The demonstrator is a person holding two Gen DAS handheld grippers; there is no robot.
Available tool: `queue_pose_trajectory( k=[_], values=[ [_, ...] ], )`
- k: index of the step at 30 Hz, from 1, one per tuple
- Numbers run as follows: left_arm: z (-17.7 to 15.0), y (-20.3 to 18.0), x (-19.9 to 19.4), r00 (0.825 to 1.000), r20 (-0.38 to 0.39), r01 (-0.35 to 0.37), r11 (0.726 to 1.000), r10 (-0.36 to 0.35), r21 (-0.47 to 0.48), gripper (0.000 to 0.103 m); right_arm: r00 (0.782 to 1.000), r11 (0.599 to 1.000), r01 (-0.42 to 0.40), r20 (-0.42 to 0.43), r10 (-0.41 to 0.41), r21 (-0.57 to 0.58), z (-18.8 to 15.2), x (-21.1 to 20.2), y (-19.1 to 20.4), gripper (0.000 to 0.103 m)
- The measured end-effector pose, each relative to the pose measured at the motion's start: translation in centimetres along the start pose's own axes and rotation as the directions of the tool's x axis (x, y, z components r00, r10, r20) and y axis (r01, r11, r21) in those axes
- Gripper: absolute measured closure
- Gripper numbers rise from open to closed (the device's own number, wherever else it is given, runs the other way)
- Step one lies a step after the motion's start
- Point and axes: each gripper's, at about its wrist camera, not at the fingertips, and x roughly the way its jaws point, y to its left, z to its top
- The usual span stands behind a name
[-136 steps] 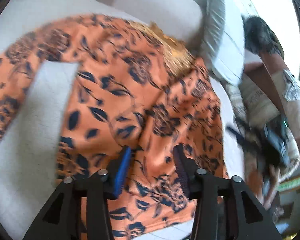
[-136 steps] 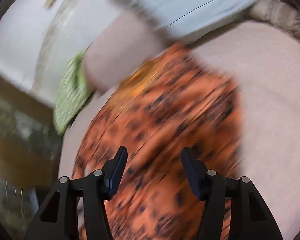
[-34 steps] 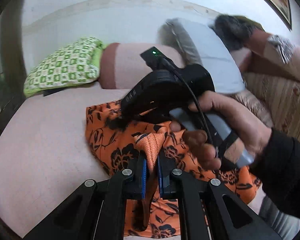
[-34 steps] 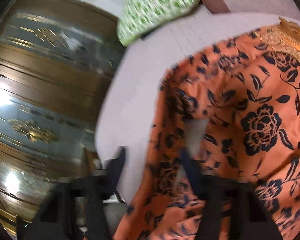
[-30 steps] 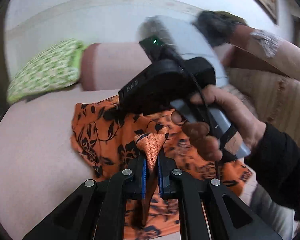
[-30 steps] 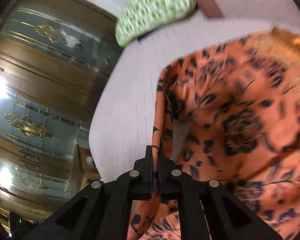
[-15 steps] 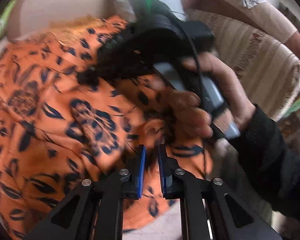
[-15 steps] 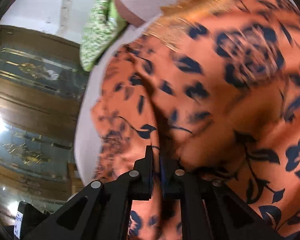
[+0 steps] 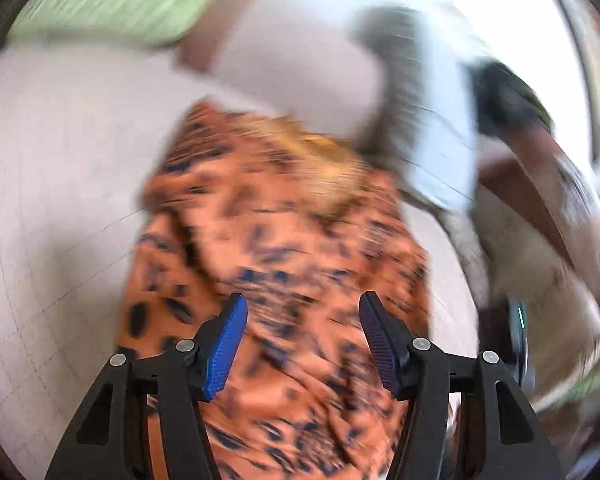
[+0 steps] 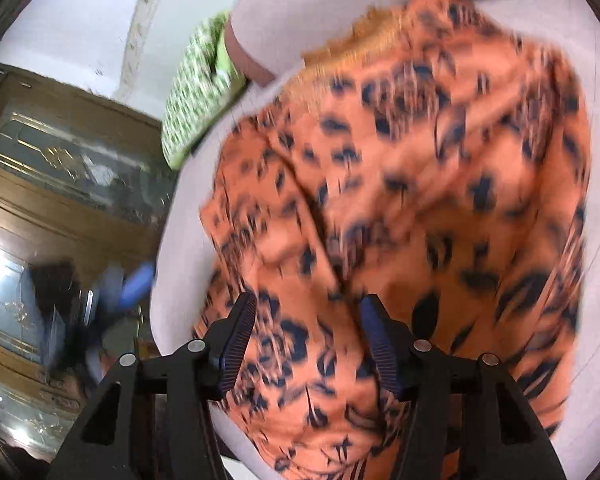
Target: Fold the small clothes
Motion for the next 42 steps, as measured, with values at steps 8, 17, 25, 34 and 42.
queue_pose_trajectory(
  k=[8,17,25,34,42],
  values=[
    [3.6,6.1,4.6,0.994,-0.033,0.087,0.946,-0.102,-0.313,0.059,0.978,0.970,0.195,-0.048,-0.203,-0.145,-0.5,3.8,1.5,0.100],
    [5.4,5.6,4.6,0.994,-0.035,0.091,0.963,-0.103,-0.255,0.096,0.995,0.983,0.094,0.031,-0.090,-0.160,-1.5,-3.3,3.0,0.100],
    [5.0,4.3,8.2,0.985,-0.150,-0.115,0.979,0.089,-0.171,0.087,0.975,0.973,0.212,-0.042,-0.217,-0.086,-0.7,0.9,-1.1,0.076],
    [-2.4,1.6,-3.0,0.987,-0.038,-0.159,0.987,0.158,-0.028,0.054,0.980,0.983,0.184,0.073,-0.183,-0.011,-3.4,-3.8,-1.3,0.042],
    [-9.8,4.6,-9.6,0.971,-0.032,-0.240,0.960,0.237,-0.146,0.053,0.875,0.924,0.373,0.297,-0.382,0.086,-9.0,-9.8,-1.0,0.039]
  ],
)
